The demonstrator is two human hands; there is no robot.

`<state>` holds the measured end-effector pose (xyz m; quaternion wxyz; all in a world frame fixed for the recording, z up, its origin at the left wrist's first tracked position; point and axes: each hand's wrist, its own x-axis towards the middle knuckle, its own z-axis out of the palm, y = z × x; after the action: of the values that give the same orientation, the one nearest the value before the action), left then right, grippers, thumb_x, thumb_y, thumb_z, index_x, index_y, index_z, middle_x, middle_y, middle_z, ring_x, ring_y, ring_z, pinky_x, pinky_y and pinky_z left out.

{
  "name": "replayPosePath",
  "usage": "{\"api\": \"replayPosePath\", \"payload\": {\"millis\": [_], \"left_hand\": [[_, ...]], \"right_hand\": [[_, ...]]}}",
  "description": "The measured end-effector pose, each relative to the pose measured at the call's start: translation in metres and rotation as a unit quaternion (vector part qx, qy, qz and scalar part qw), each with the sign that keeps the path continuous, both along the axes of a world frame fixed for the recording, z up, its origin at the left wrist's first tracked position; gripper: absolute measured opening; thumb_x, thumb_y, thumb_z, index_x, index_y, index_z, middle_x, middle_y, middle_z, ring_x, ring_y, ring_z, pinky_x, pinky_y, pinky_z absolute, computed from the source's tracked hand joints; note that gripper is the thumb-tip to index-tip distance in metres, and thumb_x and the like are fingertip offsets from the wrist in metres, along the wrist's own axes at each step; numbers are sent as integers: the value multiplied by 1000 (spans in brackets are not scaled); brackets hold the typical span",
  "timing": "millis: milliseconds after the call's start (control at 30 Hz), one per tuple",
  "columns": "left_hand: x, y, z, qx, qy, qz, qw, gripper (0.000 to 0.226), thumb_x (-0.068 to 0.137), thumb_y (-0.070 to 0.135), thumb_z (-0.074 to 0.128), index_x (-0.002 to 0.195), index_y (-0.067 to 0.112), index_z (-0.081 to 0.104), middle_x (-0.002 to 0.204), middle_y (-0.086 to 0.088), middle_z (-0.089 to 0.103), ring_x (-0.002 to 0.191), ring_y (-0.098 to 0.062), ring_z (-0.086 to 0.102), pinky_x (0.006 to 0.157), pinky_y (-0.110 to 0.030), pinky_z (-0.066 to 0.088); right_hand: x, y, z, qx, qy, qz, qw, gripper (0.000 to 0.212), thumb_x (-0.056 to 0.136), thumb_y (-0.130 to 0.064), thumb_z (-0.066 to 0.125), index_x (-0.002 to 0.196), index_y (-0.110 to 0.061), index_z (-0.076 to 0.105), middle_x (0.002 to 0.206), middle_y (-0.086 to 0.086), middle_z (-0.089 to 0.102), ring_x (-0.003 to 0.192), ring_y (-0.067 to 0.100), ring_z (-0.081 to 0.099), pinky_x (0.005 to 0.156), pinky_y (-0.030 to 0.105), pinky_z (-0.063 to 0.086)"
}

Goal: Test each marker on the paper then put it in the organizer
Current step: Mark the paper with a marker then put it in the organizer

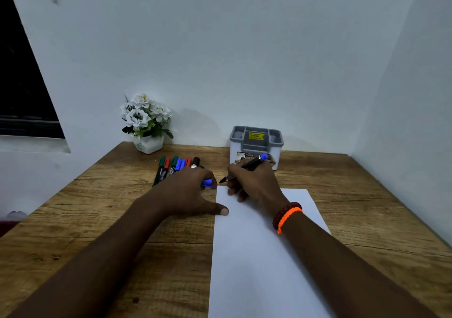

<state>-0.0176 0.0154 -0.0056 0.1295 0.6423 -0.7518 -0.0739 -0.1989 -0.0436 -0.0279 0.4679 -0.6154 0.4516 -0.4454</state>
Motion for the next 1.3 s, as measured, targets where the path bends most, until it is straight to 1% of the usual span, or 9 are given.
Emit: {"api": "replayPosePath", "payload": {"millis": [133, 300, 433, 500, 600, 767, 1067, 1233, 1300], "left_hand": [[0, 0, 1, 25, -6, 12, 1000, 83, 63, 81, 72, 129, 31, 61, 90, 21, 45, 82, 0, 49, 66, -21, 40], [-1, 1, 3, 32, 5, 16, 999, 84, 65, 77, 73, 132, 28, 60, 86, 21, 45, 80, -1, 49, 65, -21, 39], [0, 2, 3, 29, 12, 15, 999, 85, 65, 77, 74, 133, 28, 60, 85, 20, 45, 78, -1, 49, 64, -19, 38], [0, 3, 3, 26, 14, 15, 999, 82, 65, 76, 74, 130, 28, 61, 87, 19, 49, 80, -1, 51, 63, -18, 39], [0, 3, 3, 23, 16, 10, 1000, 77, 66, 74, 75, 126, 26, 64, 86, 15, 53, 79, -3, 54, 63, -20, 41], [-1, 3, 3, 22, 22, 8, 999, 79, 67, 73, 75, 130, 28, 62, 84, 16, 50, 77, -2, 51, 61, -18, 38], [-1, 4, 4, 18, 18, 3, 1000, 77, 68, 73, 75, 128, 26, 64, 84, 14, 54, 78, -3, 55, 67, -21, 45], [-1, 4, 3, 16, 19, 6, 1000, 80, 67, 74, 75, 131, 28, 62, 80, 15, 50, 75, -2, 52, 63, -20, 40], [-1, 4, 3, 17, 21, 6, 1000, 82, 66, 75, 74, 131, 28, 62, 82, 16, 51, 77, -2, 52, 65, -20, 41]], "right_hand": [[-5, -3, 3, 1, 20, 12, 1000, 24, 94, -16, 72, 92, 9, 72, 79, 26, 76, 61, 30, 71, 45, 29, 47], [-8, 0, 2, 1, 49, -10, 999, 18, 90, -19, 74, 84, -3, 73, 74, 17, 78, 56, 21, 69, 41, 23, 39], [-5, 1, 0, 1, 70, -10, 998, 20, 91, -23, 75, 93, -2, 76, 74, 10, 80, 56, 16, 70, 38, 20, 39], [-5, 1, 1, 0, 71, -7, 997, 21, 91, -24, 75, 96, -3, 75, 75, 8, 80, 57, 15, 70, 37, 19, 38], [-5, 1, 1, -6, 74, -3, 997, 20, 92, -23, 74, 92, -3, 76, 75, 8, 80, 57, 16, 70, 38, 19, 38], [-5, 1, 1, -11, 79, 3, 997, 21, 91, -24, 73, 85, -4, 76, 74, 8, 80, 58, 18, 71, 39, 19, 37], [-4, 1, 0, -26, 96, 4, 995, 18, 89, -19, 75, 86, -1, 78, 73, 8, 80, 58, 15, 69, 39, 15, 40], [-3, 1, 0, -26, 92, -3, 995, 18, 91, -16, 74, 89, 2, 78, 76, 9, 80, 54, 13, 67, 38, 13, 38], [-3, 1, 1, -24, 92, -4, 995, 19, 91, -16, 74, 88, 2, 78, 76, 9, 80, 54, 13, 67, 38, 13, 38]]}}
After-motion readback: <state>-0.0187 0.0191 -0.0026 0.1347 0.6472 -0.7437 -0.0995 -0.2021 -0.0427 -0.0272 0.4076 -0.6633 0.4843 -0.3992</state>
